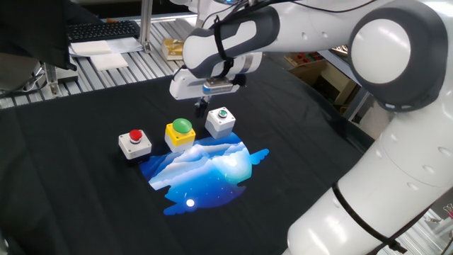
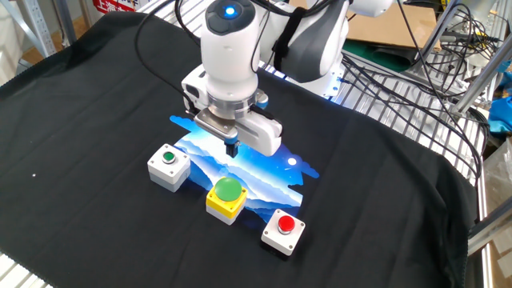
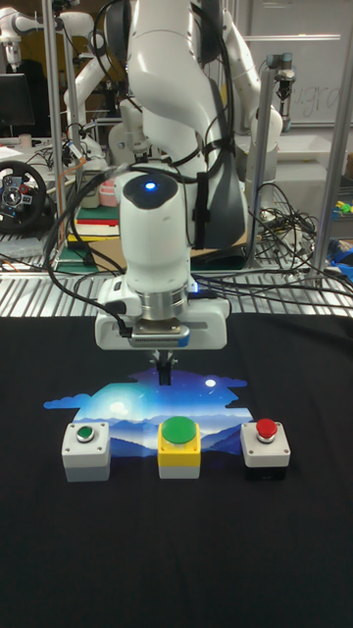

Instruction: Press three buttons from left to right in sequence

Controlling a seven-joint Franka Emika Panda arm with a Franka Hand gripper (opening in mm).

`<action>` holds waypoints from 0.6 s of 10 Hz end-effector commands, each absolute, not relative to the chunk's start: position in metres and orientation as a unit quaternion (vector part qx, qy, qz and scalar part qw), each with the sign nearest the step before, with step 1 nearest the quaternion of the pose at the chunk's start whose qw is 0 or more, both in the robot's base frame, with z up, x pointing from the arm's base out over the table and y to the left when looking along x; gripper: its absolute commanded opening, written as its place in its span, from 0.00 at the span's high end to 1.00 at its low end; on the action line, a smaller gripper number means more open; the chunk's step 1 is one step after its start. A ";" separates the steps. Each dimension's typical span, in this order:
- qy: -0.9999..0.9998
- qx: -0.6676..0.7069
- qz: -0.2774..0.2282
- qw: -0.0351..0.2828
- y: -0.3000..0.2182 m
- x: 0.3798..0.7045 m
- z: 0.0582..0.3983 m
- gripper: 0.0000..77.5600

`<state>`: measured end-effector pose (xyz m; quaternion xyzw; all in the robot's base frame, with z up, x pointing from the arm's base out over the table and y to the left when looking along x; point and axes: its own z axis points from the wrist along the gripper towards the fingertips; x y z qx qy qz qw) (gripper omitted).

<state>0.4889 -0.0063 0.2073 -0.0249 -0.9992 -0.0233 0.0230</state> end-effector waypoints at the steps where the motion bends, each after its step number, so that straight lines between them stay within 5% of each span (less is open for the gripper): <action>1: -1.000 -0.019 0.003 0.005 -0.006 0.490 0.209 0.99; 6: -0.999 0.031 0.002 0.023 -0.006 0.490 0.209 0.99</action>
